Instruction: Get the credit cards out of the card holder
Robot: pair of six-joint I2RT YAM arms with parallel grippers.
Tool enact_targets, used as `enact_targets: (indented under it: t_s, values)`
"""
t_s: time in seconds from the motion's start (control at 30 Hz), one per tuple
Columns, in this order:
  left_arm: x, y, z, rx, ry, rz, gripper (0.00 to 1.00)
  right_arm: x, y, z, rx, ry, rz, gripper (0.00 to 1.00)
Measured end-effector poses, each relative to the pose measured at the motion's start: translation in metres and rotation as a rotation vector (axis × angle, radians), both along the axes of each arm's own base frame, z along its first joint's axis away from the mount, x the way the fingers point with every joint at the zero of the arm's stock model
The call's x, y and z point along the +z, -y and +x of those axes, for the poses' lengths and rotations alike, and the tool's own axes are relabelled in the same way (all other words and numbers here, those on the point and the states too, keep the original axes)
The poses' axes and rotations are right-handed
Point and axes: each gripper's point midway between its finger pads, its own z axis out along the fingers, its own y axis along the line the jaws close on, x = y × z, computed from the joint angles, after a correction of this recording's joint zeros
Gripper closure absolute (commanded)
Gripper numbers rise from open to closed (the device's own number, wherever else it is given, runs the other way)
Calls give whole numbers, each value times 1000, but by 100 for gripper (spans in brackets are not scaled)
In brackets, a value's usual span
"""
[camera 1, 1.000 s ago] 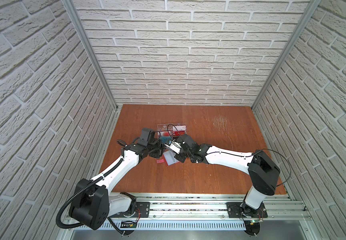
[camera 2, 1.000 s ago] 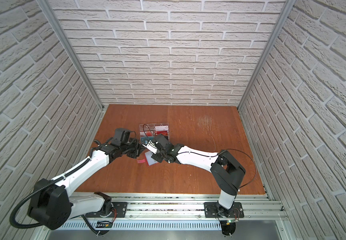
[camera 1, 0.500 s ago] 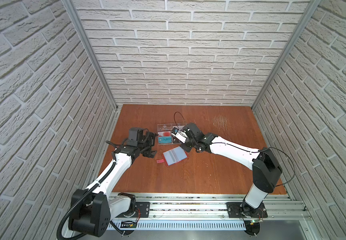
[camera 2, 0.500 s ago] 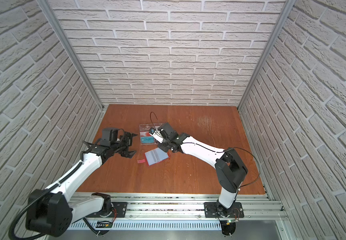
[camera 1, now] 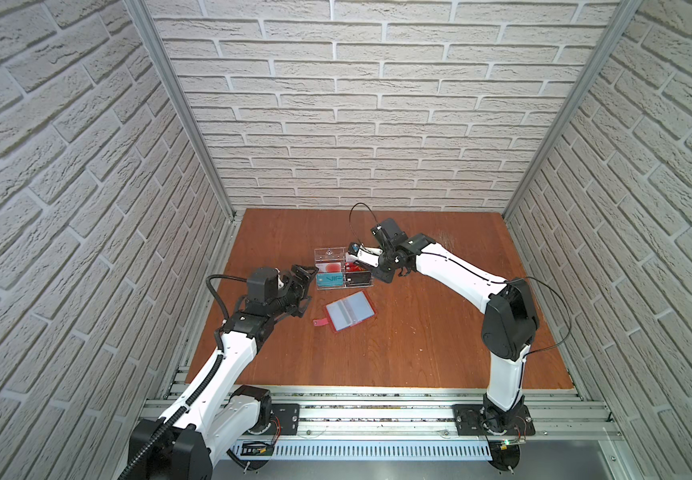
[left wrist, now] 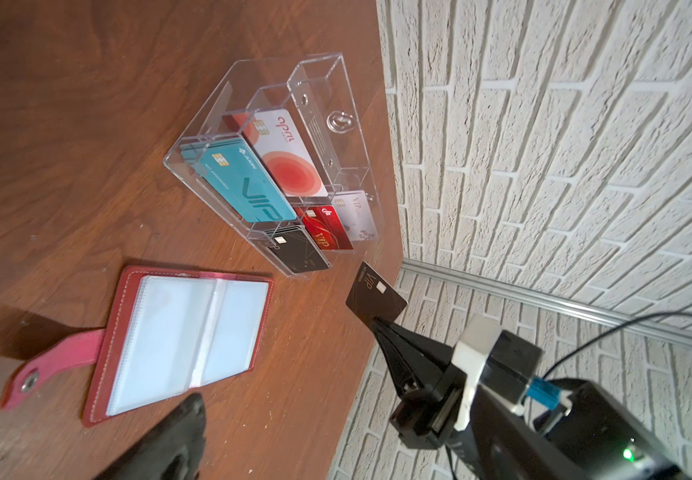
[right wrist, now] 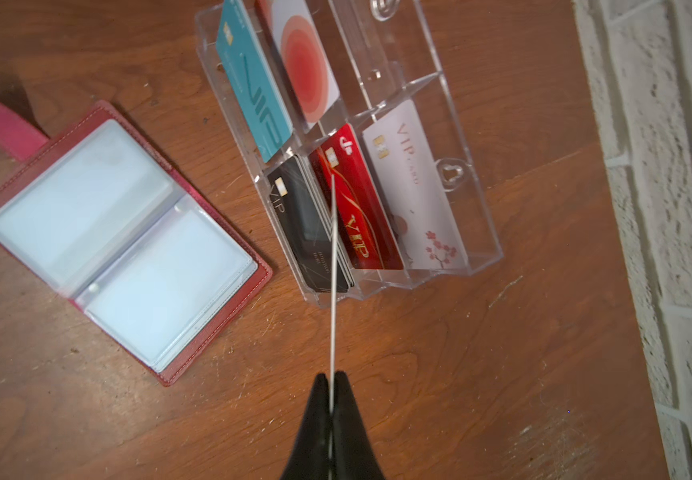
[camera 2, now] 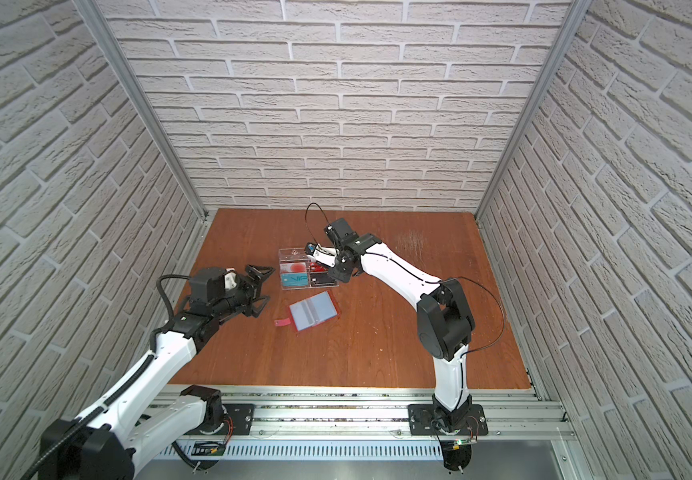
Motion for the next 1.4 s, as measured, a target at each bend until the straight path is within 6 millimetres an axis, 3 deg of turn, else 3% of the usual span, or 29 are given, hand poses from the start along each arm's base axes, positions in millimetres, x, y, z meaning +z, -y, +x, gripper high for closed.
enact_targets:
  t_s: [0.33,0.43,0.67,0.77,0.87,1.1,1.4]
  values:
    - [-8,9,-3,-45,115,25,2,-35,-14,11,156,-116,-101,94]
    - [-14,8,-2,-40,118,28,2,-24,-23,17,182,-105,-74,95]
    - [-14,8,5,-33,143,36,2,29,-53,35,244,15,33,95]
    - [-14,7,9,-29,154,36,2,38,-70,50,273,68,57,95]
    - [-16,4,12,-17,160,38,2,25,-84,57,300,78,54,95]
    - [-25,-8,14,8,150,38,2,-17,-101,51,345,28,20,95]
    - [-33,-13,11,16,140,44,2,-17,-108,56,359,60,31,95]
